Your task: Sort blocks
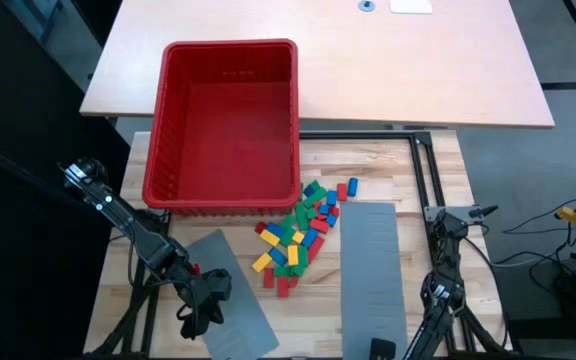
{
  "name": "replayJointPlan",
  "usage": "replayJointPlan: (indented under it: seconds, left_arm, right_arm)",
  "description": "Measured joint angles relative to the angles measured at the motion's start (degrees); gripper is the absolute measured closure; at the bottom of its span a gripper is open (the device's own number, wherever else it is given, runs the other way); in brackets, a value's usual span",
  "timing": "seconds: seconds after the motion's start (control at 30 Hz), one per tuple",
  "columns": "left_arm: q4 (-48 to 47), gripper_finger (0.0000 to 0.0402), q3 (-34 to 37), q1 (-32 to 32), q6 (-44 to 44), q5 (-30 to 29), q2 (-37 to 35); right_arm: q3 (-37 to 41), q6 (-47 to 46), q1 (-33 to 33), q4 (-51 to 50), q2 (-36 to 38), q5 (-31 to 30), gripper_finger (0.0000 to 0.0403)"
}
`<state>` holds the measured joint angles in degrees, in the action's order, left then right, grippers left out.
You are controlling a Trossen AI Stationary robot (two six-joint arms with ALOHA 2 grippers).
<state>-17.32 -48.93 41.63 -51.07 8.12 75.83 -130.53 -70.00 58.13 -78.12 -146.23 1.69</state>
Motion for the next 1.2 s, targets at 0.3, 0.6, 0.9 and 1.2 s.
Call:
replayJointPlan:
  seconds: [0.3, 0.6, 0.9, 1.2]
  left_arm:
    - [-0.5, 0.0402, 0.0, 0.0, 0.0, 0.0, 0.0]
    - [-0.8, 0.0402, 0.0, 0.0, 0.0, 0.0, 0.0]
    - [-0.8, 0.0402, 0.0, 0.0, 2.3, -1.7, 0.0]
    - [-6.4, 0.0402, 0.0, 0.0, 2.6, -2.2, 0.0]
  right_arm:
    - [1.0, -2.4, 0.3, 0.0, 0.0, -0.4, 0.0221]
    - [3.4, -3.3, 0.3, -1.2, 0.1, -0.3, 0.0244]
    - [3.5, -6.6, 0.5, -1.7, 0.1, -1.1, 0.0247]
    - [3.5, -6.6, 0.7, -1.4, 0.1, -1.7, 0.0271]
